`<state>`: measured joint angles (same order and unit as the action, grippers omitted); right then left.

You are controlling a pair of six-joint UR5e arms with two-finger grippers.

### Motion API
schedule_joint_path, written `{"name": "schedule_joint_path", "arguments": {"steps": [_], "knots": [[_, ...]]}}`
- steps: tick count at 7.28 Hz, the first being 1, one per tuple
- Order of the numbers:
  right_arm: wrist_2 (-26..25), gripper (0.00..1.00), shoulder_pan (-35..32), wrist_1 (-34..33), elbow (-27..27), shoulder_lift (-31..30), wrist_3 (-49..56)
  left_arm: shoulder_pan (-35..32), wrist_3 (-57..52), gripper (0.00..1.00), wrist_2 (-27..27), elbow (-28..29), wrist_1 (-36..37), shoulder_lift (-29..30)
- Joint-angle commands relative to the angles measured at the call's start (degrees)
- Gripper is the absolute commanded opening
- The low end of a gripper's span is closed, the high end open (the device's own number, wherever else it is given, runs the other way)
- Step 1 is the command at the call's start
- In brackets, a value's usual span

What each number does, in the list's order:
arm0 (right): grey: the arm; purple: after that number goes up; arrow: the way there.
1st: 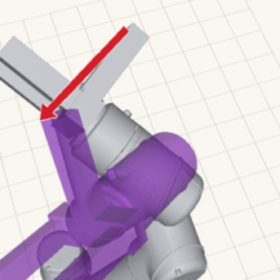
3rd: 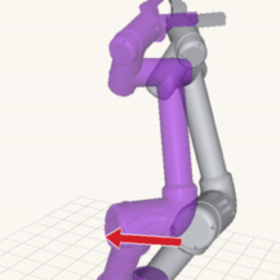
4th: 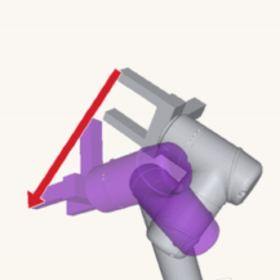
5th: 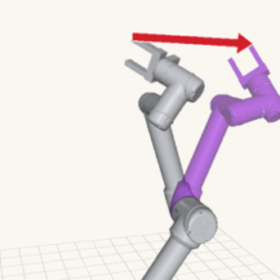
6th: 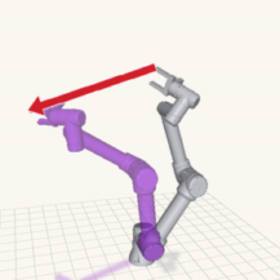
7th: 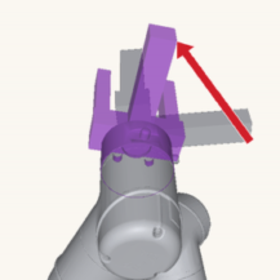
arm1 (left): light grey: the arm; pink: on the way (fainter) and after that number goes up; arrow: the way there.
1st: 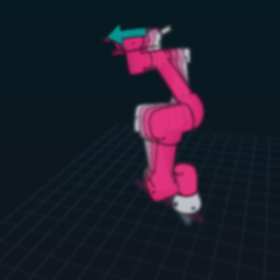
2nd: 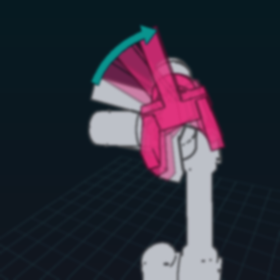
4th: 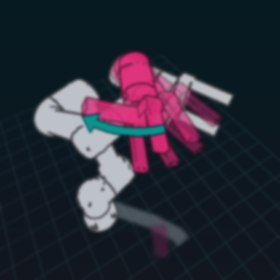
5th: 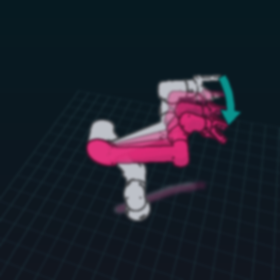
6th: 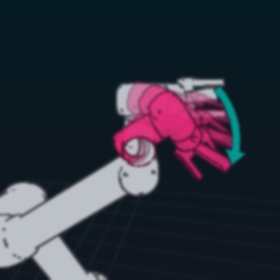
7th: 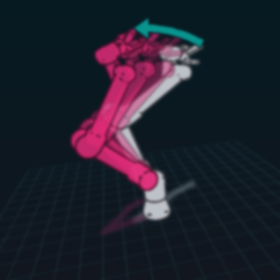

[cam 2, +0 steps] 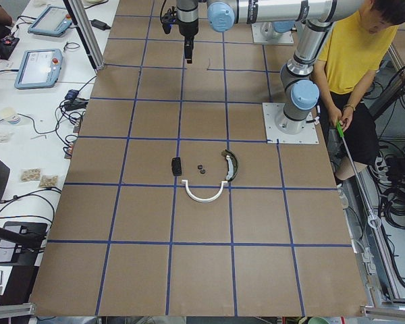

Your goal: Place bearing gear from tray to pile

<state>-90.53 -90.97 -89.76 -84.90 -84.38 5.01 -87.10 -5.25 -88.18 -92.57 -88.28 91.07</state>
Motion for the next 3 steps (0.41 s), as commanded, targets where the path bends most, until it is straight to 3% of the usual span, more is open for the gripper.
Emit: {"name": "schedule_joint_path", "arguments": {"steps": [1,3], "knots": [[0.00,1.00,0.00,0.02,0.00,0.00,0.00,0.01,0.32,1.00,-0.15,-0.07,0.04,-0.01],[0.00,1.00,0.09,-0.06,0.00,0.00,0.17,0.09,0.32,1.00,-0.24,-0.07,-0.05,-0.01]]}}
